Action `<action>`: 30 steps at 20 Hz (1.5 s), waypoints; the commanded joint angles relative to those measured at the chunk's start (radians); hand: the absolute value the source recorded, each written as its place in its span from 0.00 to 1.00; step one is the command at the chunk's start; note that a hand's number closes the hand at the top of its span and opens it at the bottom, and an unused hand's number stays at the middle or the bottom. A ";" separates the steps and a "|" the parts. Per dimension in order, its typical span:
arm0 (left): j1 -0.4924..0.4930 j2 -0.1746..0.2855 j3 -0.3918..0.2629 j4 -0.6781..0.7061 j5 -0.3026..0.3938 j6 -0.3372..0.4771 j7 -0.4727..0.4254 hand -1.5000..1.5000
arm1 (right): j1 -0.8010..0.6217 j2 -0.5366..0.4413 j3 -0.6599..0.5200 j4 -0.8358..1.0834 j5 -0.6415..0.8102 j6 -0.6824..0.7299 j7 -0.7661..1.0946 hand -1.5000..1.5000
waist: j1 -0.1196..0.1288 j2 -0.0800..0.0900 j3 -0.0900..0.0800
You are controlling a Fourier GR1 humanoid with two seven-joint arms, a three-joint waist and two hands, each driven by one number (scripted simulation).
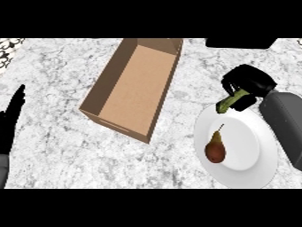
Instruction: Pick the squash from the plate and place it in the cardboard box
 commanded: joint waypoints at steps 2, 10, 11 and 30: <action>-0.010 0.001 0.016 0.055 -0.011 0.003 -0.027 0.50 | -0.121 -0.040 -0.097 0.091 -0.015 -0.100 0.025 1.00 | -0.015 -0.001 0.000; 0.019 0.013 0.023 -0.032 -0.015 -0.008 0.029 0.50 | -0.204 0.033 -0.184 0.007 -0.128 -0.136 -0.111 1.00 | -0.024 -0.013 0.000; -0.008 0.027 0.051 0.042 0.004 -0.033 -0.010 0.50 | -0.198 0.014 -0.180 -0.035 -0.135 -0.089 -0.126 1.00 | -0.038 -0.014 -0.001; 0.024 -0.012 0.054 -0.009 -0.027 -0.027 -0.021 0.50 | -0.507 0.363 -0.273 0.094 -0.267 0.080 0.246 1.00 | -0.013 -0.007 -0.001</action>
